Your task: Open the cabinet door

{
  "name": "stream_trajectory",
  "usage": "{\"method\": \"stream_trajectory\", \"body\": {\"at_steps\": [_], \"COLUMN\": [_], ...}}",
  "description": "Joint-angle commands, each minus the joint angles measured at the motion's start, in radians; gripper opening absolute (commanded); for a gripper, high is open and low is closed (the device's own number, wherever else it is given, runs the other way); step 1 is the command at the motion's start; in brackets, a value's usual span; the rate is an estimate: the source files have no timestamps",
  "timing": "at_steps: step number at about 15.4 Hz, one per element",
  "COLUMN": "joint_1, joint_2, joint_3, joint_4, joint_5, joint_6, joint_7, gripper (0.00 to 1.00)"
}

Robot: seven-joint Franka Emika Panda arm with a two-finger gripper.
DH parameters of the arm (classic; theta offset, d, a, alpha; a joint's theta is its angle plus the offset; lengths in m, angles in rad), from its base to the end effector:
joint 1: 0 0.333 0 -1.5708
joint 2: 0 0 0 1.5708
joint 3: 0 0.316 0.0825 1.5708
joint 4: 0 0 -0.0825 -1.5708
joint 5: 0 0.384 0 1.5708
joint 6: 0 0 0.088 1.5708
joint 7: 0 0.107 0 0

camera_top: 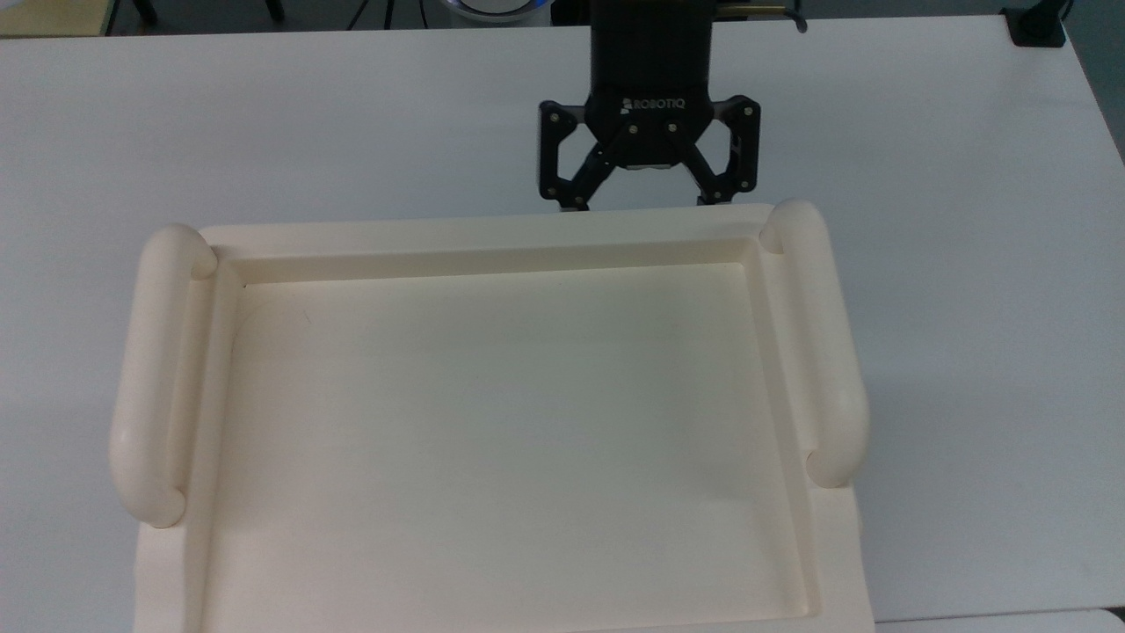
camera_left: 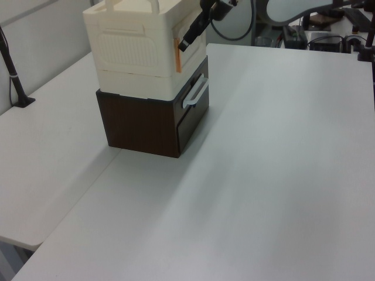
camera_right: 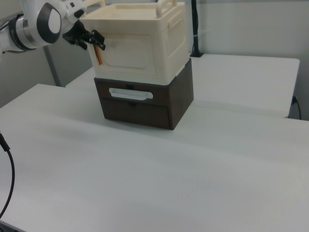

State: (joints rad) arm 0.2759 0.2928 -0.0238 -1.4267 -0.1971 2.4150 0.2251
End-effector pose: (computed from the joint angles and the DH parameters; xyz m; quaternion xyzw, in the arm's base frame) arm 0.6758 0.1757 0.6108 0.9345 0.0611 0.3506 0.0069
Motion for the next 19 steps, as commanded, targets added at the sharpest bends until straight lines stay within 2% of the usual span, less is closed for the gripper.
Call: {"method": "stream_trajectory", "body": {"at_steps": [1,2,3,4,6,9,14,19], "joint_1": [0.025,0.025,0.025,0.025,0.023,0.023,0.022,0.017], "joint_2": [0.038,0.042,0.043,0.045,0.048,0.055,0.055,0.054], "joint_3": [-0.01,-0.01,-0.01,-0.01,-0.012,-0.013,-0.013,-0.013], "joint_4": [0.043,0.045,0.045,0.045,0.046,0.064,0.068,0.061], "joint_5": [-0.028,-0.028,-0.03,-0.028,-0.03,-0.03,-0.073,-0.077], "joint_6": [0.021,0.021,0.021,0.021,0.023,0.023,0.023,0.018], "joint_7": [0.027,0.028,0.031,0.036,0.057,0.085,0.096,0.094], "gripper": [0.79,0.77,0.7,0.69,0.58,0.55,0.41,0.11]}}
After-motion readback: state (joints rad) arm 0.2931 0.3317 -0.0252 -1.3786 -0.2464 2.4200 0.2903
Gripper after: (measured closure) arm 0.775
